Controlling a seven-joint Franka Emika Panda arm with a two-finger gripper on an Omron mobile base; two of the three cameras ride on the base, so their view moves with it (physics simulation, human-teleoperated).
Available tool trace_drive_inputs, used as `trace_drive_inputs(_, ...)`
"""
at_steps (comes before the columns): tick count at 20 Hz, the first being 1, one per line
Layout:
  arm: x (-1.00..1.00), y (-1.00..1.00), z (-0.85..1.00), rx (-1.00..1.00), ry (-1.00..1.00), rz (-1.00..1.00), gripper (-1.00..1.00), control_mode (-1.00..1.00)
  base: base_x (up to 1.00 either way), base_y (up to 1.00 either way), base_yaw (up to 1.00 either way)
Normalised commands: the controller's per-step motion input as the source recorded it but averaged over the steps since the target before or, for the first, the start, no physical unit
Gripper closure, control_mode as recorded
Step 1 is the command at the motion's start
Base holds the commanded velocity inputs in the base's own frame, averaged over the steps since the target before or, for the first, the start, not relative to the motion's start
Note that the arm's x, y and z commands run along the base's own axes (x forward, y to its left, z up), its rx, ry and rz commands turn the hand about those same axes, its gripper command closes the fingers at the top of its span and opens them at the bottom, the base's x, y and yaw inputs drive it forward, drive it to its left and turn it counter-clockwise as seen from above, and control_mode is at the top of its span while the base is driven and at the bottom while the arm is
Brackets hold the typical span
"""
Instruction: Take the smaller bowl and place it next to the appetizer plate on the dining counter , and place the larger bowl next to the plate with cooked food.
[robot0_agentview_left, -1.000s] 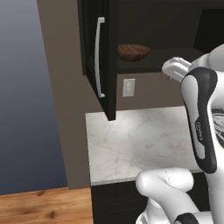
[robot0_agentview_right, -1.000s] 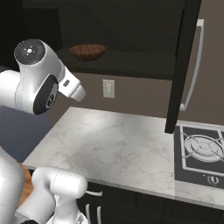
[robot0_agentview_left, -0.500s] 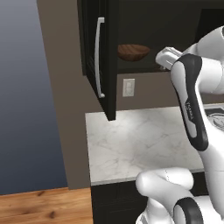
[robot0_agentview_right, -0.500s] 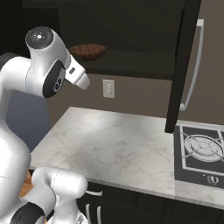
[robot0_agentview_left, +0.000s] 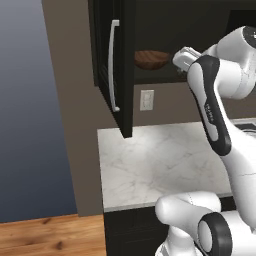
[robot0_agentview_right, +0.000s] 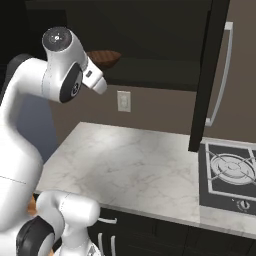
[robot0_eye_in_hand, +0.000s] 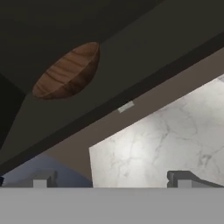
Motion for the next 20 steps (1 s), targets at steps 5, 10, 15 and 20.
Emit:
trace_drive_inputs(5, 0.36, 0.0, 0.03, 0.14, -0.05, 0.0, -1.0, -1.0, 0.0, 0.0, 0.0)
trace_drive_inputs(10, 0.41, 0.01, 0.0, 0.05, -0.15, 0.0, -1.0, -1.0, 0.0, 0.0, 0.0)
trace_drive_inputs(15, 0.42, 0.1, 0.01, -0.02, -0.16, 0.0, -1.0, -1.0, 0.0, 0.0, 0.0)
trace_drive_inputs(20, 0.38, 0.04, 0.02, 0.0, 0.06, 0.0, -1.0, -1.0, 0.0, 0.0, 0.0)
